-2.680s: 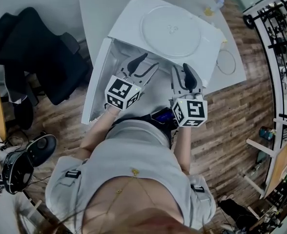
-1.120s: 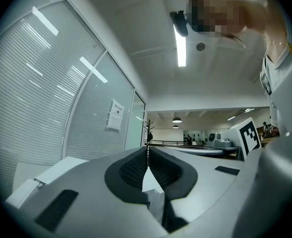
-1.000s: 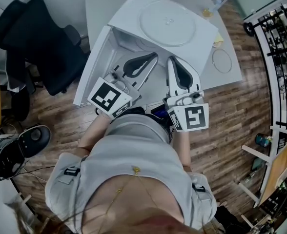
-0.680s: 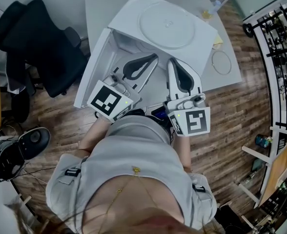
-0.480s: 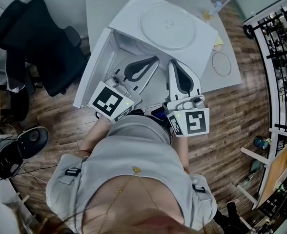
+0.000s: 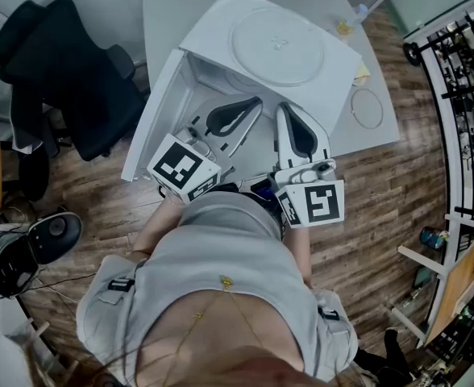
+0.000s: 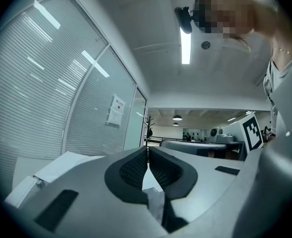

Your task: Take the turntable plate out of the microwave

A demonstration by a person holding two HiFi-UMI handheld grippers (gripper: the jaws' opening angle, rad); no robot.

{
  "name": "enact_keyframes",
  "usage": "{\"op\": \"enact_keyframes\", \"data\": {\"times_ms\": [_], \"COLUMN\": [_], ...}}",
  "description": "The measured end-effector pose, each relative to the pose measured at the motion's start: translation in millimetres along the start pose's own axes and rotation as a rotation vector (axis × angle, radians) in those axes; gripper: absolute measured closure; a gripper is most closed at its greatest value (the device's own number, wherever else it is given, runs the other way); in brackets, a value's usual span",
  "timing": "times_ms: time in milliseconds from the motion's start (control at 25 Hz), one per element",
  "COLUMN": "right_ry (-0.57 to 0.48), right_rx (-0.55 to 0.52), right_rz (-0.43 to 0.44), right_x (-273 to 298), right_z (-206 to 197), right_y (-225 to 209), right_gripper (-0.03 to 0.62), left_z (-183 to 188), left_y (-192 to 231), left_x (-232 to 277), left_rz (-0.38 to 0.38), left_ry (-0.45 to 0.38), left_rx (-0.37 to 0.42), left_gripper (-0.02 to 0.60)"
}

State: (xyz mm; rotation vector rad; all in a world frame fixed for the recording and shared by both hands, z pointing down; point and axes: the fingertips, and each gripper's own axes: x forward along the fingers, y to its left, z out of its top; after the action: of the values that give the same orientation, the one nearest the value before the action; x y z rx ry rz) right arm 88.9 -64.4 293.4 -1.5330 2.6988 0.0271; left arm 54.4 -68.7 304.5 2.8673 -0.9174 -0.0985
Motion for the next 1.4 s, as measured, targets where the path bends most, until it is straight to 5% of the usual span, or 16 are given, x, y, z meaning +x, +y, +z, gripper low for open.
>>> {"op": "enact_keyframes", "data": {"times_ms": [1400], "right_ry": [0.048], "right_rx": [0.089], "right_rz": [0.02], "right_x": [2], "right_z": [-14], "right_y": [-8], "right_gripper": [0.579], "left_z": [-14], "left_y": [0], "left_x": [6], "left_rz": [-0.014], "left_ry": [0.071], "left_rx": [-0.015], "left_gripper": [0.548]}}
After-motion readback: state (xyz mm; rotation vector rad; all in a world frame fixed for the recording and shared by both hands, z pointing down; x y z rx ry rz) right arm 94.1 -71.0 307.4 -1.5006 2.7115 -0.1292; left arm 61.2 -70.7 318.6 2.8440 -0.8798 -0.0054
